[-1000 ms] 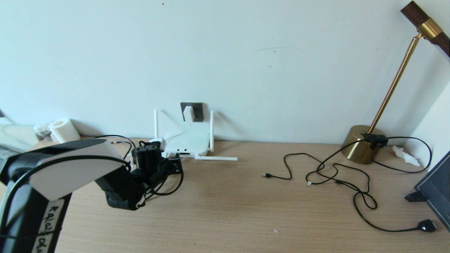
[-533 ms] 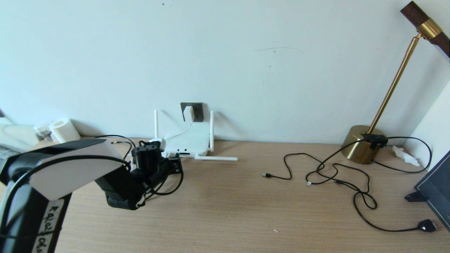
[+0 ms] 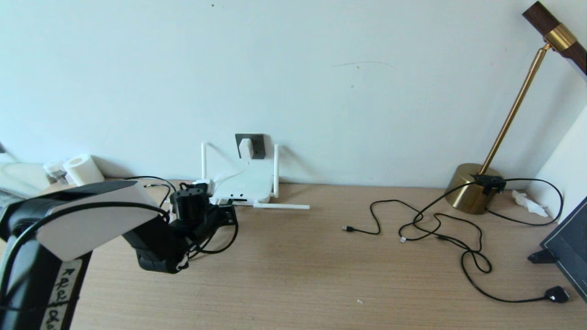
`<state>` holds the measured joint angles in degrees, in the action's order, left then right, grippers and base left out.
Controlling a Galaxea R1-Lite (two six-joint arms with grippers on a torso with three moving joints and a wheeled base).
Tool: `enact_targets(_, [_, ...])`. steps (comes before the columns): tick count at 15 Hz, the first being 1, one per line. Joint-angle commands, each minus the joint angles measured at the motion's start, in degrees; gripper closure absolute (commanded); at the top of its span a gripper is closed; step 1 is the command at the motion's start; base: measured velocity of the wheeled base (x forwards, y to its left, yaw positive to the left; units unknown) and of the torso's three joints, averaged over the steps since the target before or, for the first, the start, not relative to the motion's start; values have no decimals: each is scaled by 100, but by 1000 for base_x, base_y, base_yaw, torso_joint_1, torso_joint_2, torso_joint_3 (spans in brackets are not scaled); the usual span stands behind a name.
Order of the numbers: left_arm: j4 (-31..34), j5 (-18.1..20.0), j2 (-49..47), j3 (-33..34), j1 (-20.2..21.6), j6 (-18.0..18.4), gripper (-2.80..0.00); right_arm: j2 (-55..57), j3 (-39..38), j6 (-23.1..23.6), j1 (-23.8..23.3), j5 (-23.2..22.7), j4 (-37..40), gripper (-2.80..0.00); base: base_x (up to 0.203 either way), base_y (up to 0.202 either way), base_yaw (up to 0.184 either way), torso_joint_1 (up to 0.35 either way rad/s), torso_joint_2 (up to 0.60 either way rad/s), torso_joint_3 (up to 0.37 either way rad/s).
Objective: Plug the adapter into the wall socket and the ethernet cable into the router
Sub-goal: Plug cable into router interface
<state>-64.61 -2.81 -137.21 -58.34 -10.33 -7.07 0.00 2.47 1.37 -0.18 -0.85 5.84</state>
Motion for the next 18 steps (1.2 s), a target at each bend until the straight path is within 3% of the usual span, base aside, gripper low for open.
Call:
enact_targets(1, [-8,-1,18,26,-13,-5,0,9,7,4,1,-3,5,-280,0,0,0,0,0,0])
enact_targets(18, [-8,-9,-26,-2,-57,-5,0,9,1,4,0,-3,5,-280,0,0,0,0,0,0])
